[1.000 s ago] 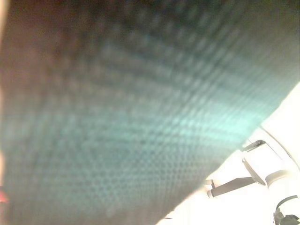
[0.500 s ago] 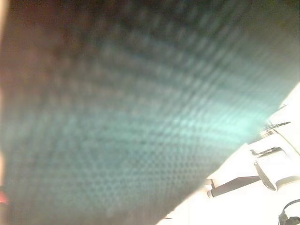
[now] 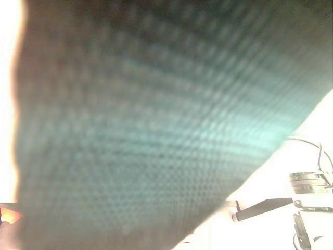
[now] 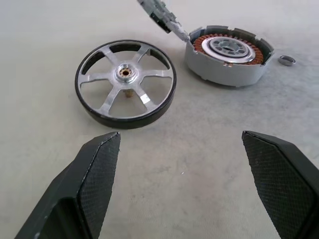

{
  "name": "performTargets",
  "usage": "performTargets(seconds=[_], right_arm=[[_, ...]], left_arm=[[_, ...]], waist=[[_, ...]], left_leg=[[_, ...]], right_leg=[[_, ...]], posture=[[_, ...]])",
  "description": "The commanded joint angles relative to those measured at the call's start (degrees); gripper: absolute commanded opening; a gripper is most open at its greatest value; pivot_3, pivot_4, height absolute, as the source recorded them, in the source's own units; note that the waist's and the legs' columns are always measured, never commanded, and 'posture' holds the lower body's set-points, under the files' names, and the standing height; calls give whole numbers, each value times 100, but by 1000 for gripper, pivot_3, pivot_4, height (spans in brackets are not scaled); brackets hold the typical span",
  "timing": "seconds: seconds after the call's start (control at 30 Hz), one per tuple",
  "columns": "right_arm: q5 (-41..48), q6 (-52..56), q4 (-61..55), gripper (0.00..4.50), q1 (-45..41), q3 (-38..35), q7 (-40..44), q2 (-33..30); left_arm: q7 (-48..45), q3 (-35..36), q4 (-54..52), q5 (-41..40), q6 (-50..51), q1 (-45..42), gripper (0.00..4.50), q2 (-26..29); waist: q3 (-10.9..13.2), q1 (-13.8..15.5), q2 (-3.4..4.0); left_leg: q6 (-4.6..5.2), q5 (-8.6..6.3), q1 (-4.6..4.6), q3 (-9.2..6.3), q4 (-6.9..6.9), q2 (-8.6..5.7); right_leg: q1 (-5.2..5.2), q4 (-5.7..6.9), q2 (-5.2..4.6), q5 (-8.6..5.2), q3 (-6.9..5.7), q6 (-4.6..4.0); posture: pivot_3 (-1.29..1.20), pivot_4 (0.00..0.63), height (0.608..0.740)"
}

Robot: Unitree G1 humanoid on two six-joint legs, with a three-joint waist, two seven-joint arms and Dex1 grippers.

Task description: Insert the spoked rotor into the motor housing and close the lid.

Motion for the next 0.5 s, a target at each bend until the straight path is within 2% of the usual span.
performTargets(seconds=[0.03, 0.2, 0.33, 0.5], right_arm=[[190, 192, -68, 4485, 26, -59, -169, -53], [-272, -167, 379, 4485, 85, 378, -669, 111], [-658, -680, 938, 4485, 2, 674, -998, 151], [-758, -946, 1241, 4485, -74, 780, -1093, 143]], left_arm=[[-115, 235, 145, -118, -130, -408, 4127, 43], [-149, 279, 440, -186, -87, -931, 4127, -68], [-109, 252, 455, -352, 126, -1309, 4127, -251], [-86, 193, 474, -300, 124, -1309, 4127, -323]], waist=[[1, -9, -1], [2, -4, -3], [2, 14, -2], [2, -5, -3]], left_leg=[[-8, 5, 19, 3, -8, 3], [-44, 85, 55, 12, -99, 2], [-69, 107, 40, 10, -105, 16], [-59, 120, 34, 10, -108, 21]], right_leg=[[13, 0, 0, -1, -1, 1], [30, -33, 0, -5, -5, 11], [28, -32, 0, -4, -29, 10], [28, -31, 0, -3, -36, 8]], posture=[[0, 0, 740], [0, 0, 740], [0, 0, 740], [0, 0, 740]])
